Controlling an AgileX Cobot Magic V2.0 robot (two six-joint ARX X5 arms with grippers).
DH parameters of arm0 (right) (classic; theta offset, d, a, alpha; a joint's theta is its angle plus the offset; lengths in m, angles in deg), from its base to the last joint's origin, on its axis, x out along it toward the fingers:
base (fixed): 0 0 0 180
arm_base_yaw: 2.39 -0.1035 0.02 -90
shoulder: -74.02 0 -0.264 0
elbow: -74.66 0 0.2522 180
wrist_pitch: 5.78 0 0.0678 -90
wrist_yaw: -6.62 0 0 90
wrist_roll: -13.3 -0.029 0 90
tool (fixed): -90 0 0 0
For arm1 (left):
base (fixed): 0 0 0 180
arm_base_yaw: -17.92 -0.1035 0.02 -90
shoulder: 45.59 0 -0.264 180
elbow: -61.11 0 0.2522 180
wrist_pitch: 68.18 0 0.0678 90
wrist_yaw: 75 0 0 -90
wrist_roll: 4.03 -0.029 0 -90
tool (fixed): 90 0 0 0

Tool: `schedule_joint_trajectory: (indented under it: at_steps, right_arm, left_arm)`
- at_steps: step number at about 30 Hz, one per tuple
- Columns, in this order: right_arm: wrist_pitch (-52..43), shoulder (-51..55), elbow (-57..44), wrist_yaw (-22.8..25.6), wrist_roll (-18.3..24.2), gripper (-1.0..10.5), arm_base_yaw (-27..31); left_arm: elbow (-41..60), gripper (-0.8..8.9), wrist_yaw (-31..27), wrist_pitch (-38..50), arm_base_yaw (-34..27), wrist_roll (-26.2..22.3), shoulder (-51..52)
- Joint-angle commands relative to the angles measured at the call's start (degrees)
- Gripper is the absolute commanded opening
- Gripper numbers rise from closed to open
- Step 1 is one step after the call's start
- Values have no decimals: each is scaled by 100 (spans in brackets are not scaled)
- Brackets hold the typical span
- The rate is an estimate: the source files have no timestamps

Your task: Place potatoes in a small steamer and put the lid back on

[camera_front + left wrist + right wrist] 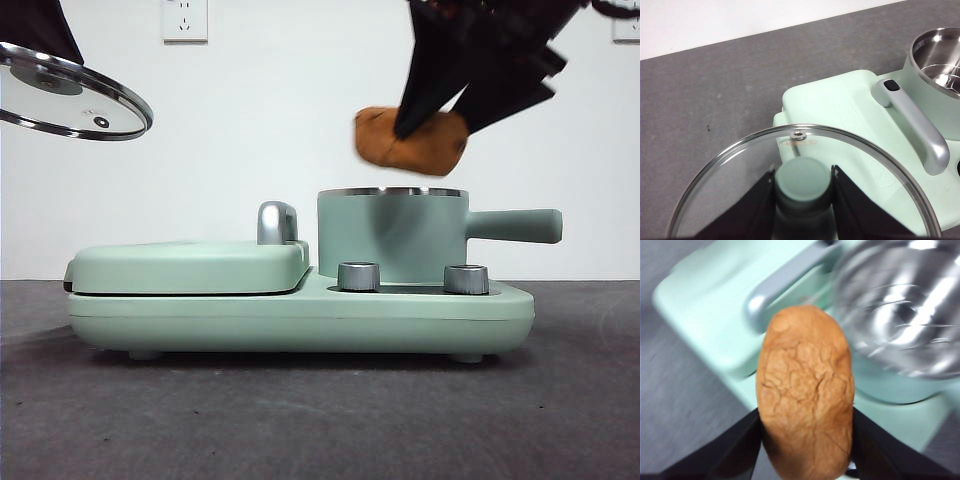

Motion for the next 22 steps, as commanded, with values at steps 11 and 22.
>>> schedule_joint_trajectory:
  at_steps: [11,22]
  right_arm:
    - [138,-1917,2260,-157,-63,231,723]
    - [160,-3080,2664,-138,72,232,780]
  left_arm:
    - [-72,10,-7,168,11,20,4]
    - [-72,10,-4,168,11,20,4]
